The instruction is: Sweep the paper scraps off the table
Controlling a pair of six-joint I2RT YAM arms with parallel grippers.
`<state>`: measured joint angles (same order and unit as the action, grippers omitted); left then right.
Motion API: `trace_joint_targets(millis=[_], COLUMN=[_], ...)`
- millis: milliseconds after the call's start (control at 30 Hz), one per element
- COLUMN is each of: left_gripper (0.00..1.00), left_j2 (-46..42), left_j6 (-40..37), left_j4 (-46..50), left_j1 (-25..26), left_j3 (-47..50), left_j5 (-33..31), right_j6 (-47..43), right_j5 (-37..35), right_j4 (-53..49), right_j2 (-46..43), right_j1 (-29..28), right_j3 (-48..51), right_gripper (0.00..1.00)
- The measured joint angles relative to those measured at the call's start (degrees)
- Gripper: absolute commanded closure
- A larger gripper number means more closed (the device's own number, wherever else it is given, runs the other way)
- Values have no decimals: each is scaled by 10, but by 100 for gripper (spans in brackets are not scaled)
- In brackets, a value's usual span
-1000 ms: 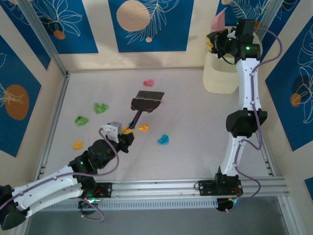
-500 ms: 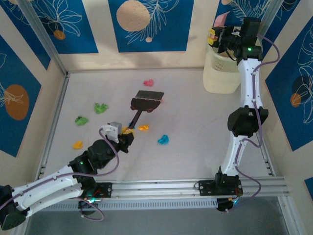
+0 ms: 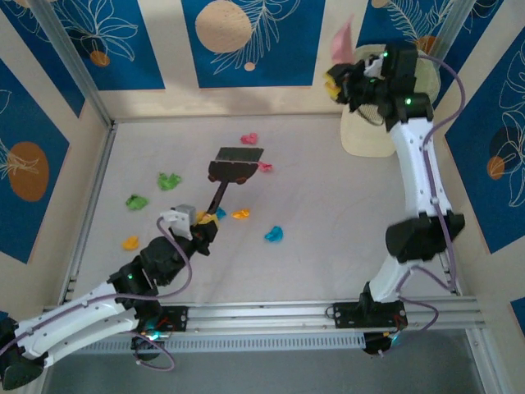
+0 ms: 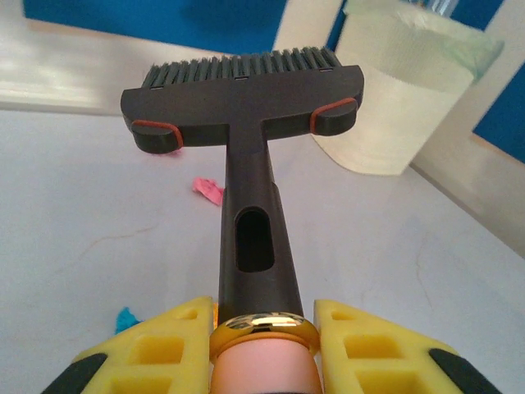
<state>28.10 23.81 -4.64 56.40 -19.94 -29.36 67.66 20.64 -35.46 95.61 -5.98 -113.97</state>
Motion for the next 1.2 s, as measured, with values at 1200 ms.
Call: trace_joint_targets(millis=[1200], left_gripper=[100], left_j2=[176], left_j6=[26], left_j4=[119], left_j1=[0], left_j3=[-126], left_j5=[42], right_j6=[-203], right_j5=[-325], right_j4=[-320], right_j2=[-328], right_j1=[-556], right_j3=[533], right_gripper=[100])
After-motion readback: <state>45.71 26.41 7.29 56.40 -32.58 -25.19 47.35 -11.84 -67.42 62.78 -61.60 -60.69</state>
